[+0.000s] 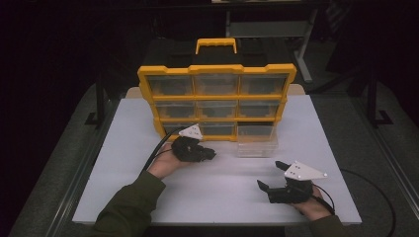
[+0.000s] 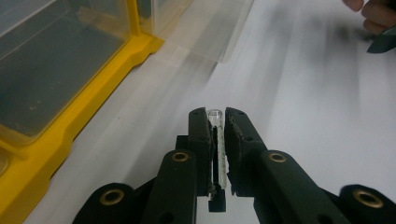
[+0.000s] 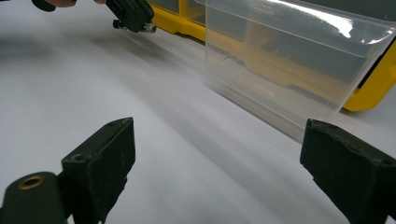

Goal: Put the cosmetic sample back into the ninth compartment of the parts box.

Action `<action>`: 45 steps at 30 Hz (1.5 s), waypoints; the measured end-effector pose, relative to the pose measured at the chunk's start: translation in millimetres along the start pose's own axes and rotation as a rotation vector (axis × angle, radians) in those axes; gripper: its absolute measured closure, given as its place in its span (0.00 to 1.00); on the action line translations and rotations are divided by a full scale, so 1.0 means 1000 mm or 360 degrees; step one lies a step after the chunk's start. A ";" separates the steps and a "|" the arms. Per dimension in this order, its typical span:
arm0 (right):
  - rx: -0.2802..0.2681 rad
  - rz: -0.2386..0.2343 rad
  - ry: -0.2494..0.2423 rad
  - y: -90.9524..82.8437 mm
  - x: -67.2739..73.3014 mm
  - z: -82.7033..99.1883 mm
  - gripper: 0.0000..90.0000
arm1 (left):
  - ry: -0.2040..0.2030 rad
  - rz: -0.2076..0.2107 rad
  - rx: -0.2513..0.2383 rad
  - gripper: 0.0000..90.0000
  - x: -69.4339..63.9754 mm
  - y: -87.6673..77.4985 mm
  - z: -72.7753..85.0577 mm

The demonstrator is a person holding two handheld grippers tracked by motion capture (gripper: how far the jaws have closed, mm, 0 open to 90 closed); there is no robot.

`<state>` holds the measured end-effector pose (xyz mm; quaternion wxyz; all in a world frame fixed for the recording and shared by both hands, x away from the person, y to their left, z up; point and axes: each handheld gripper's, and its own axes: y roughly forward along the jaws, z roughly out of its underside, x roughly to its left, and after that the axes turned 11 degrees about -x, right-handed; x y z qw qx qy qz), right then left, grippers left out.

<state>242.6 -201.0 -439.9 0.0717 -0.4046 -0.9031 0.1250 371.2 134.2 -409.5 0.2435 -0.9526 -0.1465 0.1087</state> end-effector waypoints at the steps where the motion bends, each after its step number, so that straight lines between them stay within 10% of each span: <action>1: 0.0000 -0.0001 -0.0002 0.000 0.000 0.000 0.11 | -0.0007 0.0002 -0.0003 0.90 0.000 0.000 -0.001; 45: 0.0016 -0.0028 -0.0016 0.001 0.002 0.001 0.11 | 0.0027 0.0120 -0.0059 0.90 -0.015 0.013 -0.069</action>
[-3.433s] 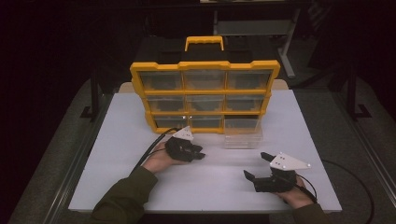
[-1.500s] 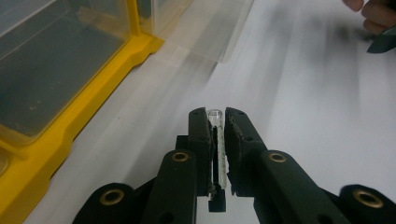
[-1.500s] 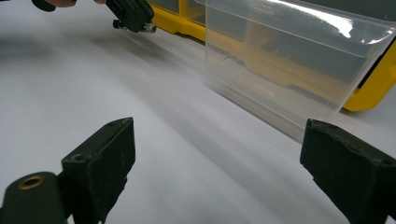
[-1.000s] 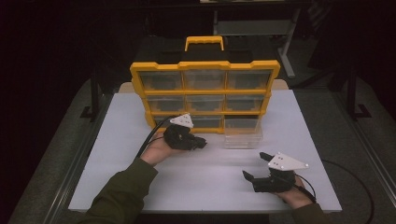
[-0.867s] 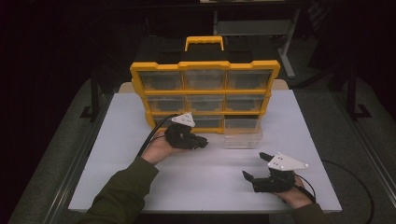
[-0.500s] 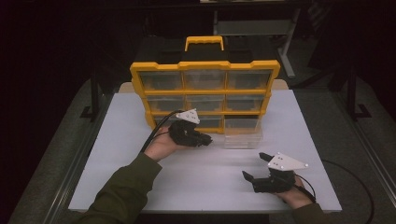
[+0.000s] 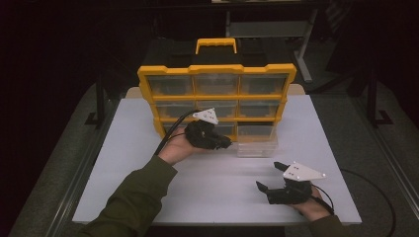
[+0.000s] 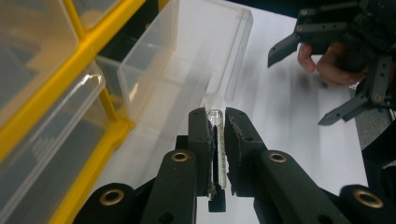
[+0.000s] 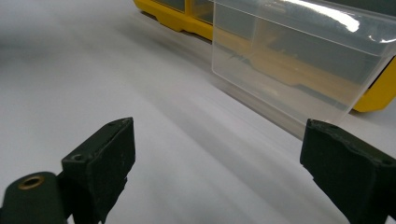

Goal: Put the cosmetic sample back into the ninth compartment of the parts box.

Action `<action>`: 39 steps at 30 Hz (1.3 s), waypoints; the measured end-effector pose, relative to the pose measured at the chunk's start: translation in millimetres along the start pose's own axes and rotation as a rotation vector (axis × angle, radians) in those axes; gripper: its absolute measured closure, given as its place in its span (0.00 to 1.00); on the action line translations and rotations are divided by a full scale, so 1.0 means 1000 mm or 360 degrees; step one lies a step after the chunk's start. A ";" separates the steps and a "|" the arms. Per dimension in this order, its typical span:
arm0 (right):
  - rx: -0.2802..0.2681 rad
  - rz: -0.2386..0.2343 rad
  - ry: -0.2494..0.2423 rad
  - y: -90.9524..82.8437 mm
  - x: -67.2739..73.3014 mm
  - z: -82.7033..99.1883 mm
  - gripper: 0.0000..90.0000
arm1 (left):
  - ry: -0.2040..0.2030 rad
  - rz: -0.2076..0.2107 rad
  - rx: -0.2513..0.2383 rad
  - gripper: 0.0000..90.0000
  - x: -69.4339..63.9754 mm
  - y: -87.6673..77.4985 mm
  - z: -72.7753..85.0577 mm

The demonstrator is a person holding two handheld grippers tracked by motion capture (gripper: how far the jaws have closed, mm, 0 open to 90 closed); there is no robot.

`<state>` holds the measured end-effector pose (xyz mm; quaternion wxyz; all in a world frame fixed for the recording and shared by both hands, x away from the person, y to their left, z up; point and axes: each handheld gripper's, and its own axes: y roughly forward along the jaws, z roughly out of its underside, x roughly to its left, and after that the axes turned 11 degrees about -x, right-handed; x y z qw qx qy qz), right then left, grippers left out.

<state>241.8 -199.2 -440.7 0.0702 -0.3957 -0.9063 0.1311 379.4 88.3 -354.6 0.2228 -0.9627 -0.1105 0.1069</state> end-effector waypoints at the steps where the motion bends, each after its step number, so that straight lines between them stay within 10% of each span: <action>1: 0.0000 0.0000 -0.0001 0.000 0.000 0.000 0.11 | 0.0006 0.0002 -0.0002 0.90 0.000 0.001 -0.002; 39: -0.0001 -0.0008 0.0002 0.000 0.000 0.000 0.11 | 0.0031 0.0010 -0.0024 0.90 0.008 0.029 -0.037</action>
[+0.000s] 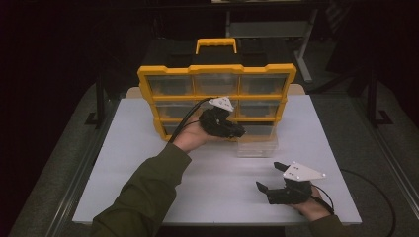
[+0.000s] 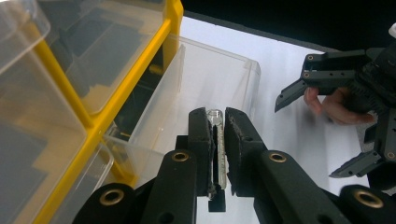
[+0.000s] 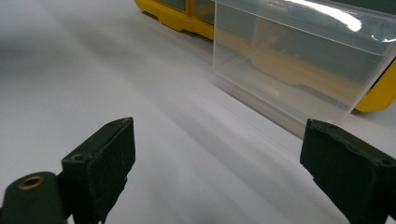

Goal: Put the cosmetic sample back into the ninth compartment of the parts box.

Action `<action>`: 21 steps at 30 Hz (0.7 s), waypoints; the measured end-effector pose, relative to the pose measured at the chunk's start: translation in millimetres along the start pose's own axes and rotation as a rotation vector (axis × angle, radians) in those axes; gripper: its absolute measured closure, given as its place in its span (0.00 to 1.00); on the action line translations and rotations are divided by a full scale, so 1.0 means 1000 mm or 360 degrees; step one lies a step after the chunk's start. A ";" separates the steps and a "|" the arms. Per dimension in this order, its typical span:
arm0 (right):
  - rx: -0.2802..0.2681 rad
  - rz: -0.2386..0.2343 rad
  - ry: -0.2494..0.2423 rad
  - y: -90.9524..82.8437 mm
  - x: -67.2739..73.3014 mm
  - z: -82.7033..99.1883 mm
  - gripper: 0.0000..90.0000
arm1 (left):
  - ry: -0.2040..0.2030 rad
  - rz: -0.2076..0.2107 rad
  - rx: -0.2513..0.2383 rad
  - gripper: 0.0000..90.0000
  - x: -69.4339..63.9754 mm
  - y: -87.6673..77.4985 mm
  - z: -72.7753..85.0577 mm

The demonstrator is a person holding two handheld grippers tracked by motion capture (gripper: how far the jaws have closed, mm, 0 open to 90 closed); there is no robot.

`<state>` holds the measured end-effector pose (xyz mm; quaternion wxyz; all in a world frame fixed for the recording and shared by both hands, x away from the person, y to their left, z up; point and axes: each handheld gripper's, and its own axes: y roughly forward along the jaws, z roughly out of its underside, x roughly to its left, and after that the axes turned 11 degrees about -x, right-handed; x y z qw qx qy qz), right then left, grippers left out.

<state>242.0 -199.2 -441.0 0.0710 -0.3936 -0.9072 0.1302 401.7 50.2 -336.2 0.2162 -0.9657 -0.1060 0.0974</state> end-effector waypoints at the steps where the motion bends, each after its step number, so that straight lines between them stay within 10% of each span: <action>1: -0.0001 -0.0001 0.0003 0.000 0.000 0.000 0.11 | -0.0005 -0.0003 0.0000 0.90 0.000 0.001 0.000; 21: -0.0001 -0.0008 0.0002 0.000 0.000 0.000 0.11 | 0.0020 -0.0006 0.0037 0.90 0.000 0.027 -0.007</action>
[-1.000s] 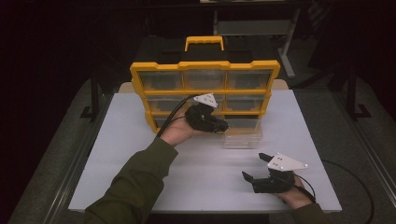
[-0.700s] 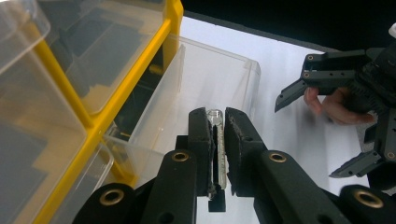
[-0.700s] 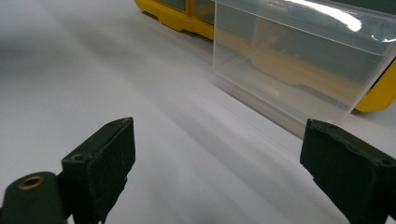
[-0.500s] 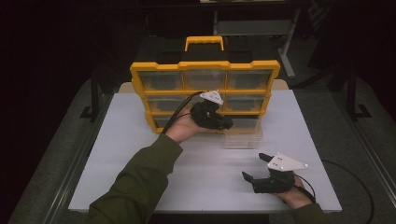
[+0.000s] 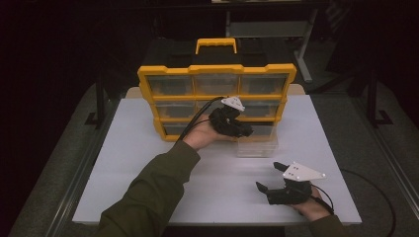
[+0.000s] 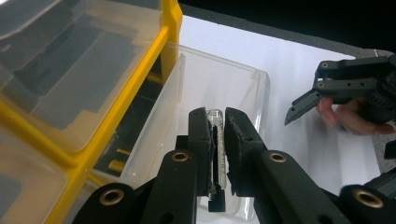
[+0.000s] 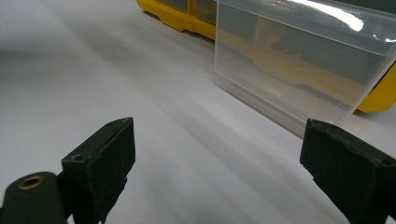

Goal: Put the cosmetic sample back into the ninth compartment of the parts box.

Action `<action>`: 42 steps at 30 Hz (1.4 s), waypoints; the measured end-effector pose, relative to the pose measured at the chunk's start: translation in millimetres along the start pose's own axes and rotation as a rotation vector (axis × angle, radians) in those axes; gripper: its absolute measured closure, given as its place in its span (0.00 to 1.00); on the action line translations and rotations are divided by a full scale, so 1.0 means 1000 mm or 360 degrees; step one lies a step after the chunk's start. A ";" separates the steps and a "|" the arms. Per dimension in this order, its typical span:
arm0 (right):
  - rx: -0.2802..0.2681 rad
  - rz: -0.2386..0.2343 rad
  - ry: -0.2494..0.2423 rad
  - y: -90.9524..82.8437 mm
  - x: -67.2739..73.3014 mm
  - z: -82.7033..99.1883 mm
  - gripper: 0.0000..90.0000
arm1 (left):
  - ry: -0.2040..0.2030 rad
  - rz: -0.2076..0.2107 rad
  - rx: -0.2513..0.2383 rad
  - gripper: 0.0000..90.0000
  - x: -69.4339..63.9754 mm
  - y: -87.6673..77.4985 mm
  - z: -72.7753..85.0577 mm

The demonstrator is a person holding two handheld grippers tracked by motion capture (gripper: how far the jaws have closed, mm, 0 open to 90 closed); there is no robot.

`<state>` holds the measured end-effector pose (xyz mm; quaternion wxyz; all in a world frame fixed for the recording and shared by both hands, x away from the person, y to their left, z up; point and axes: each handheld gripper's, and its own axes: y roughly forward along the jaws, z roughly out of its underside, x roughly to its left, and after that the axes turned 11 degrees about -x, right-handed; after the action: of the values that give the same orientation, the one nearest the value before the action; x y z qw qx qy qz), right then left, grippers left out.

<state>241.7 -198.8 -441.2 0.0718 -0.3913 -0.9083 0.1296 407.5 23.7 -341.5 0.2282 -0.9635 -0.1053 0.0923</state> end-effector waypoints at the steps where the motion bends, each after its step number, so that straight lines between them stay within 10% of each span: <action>1: 0.0001 0.0000 -0.0002 0.000 0.000 0.000 0.11 | 0.0000 -0.0002 0.0000 0.90 0.000 0.002 0.000; 42: 0.0004 -0.0010 -0.0011 0.001 0.000 0.001 0.11 | 0.0066 -0.0022 0.0110 0.90 0.001 0.040 0.008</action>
<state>242.0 -198.4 -442.2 0.0696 -0.3879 -0.9095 0.1319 413.5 -7.8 -366.9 0.2642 -0.9560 -0.1041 0.0743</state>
